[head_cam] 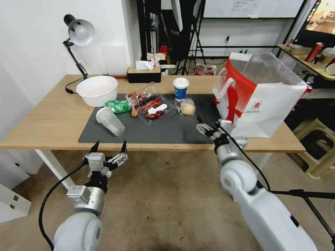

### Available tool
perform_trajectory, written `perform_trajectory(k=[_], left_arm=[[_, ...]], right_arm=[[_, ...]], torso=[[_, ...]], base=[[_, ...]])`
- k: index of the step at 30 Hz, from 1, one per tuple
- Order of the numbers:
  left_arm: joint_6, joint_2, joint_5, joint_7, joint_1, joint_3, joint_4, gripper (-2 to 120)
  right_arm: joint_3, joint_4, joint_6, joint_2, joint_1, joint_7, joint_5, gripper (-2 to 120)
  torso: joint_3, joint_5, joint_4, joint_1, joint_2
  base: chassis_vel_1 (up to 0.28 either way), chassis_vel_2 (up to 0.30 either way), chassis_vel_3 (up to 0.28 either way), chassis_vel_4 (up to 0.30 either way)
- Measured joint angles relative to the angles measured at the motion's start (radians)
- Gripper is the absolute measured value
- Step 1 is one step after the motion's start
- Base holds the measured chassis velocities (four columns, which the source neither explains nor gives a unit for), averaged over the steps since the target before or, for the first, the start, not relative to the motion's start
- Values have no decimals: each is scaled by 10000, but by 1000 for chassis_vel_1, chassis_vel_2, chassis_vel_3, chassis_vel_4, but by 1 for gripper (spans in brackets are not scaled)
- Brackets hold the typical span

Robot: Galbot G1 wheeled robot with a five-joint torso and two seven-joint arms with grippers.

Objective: Pick up the trash from the table and place it into the takeout bag.

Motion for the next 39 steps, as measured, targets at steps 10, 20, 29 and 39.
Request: perform_trajectory(k=[10,20,29,39], left_arm=[[-25,24,-9,-30,-60,-87,109,100],[-152,-1,-16,-112,-131,-95,324,100],[-187,55,-17,-181,-131,-86,371,100],[-214,35,-12,-183,-76,-64,365,100]], right_arm=[[-897,-1743,-669,152,2060,98,998,100],[-1513,-2913,-1356,377,3131,313,1342,100],[-1804,-3661,-1288,513,3626,225,1380,100],[-2230,-4298,-1094,688,4101,63,1351,100]], torso=[[0,-2,1,1,0],[0,0,0,1,0],[-1,-1,0,1,1],[-1,-1,1,0,1]], base=[[0,0,0,0],[0,0,0,0],[0,0,0,0],[0,0,0,0]])
